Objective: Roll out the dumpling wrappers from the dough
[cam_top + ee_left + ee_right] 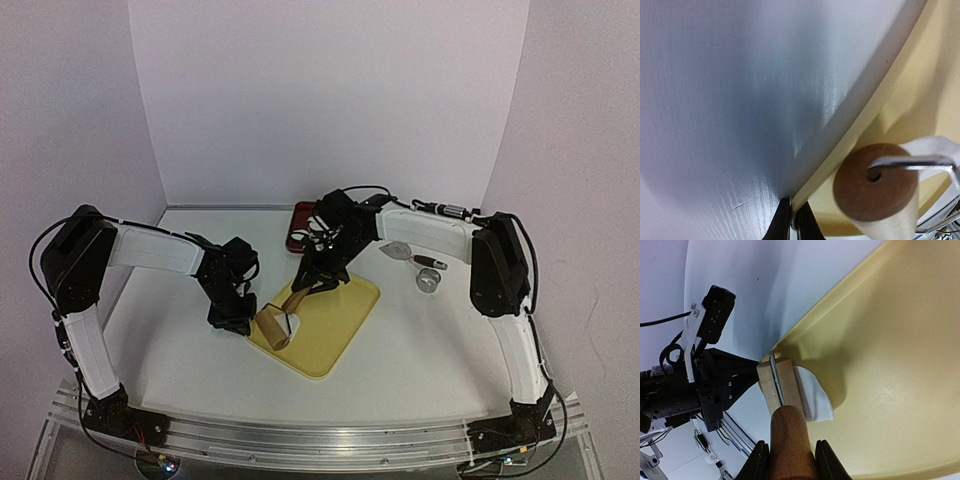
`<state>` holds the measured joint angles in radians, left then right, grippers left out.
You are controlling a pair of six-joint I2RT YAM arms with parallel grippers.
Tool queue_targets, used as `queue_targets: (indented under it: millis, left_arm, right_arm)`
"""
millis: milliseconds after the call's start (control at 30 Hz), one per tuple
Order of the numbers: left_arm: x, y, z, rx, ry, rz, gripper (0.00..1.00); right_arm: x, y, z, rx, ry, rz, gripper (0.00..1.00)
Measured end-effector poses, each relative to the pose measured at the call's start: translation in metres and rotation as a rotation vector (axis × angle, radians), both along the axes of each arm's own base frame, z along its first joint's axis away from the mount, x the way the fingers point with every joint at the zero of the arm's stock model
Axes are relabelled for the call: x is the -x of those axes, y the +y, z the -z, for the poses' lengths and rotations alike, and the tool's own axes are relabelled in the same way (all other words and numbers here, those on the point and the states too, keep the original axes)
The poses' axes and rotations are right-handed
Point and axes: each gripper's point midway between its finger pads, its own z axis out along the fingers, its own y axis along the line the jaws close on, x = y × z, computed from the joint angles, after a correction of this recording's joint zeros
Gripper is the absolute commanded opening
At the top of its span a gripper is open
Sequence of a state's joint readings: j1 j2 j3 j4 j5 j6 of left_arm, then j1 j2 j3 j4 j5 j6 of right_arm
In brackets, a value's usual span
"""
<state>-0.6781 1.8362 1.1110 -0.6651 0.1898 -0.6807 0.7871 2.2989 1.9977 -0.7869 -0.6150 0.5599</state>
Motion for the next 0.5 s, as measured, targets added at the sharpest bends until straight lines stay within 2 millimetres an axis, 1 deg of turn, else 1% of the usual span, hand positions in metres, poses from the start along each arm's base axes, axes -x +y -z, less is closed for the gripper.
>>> queue_targets:
  millis: [100, 200, 333, 500]
  left_arm:
    - [0.000, 0.000, 0.000, 0.000, 0.000, 0.000, 0.00]
    - [0.000, 0.000, 0.000, 0.002, 0.000, 0.000, 0.00]
    - [-0.003, -0.006, -0.001, 0.022, -0.013, 0.005, 0.00]
    - [-0.003, -0.006, -0.001, 0.023, -0.014, 0.006, 0.00]
  right_arm:
    - [0.005, 0.008, 0.001, -0.009, -0.012, -0.018, 0.00]
    - [0.005, 0.005, 0.003, -0.012, -0.012, -0.012, 0.00]
    - [0.000, -0.009, 0.004, -0.020, 0.010, 0.015, 0.00]
    - [-0.014, -0.038, 0.002, 0.006, 0.029, 0.071, 0.00]
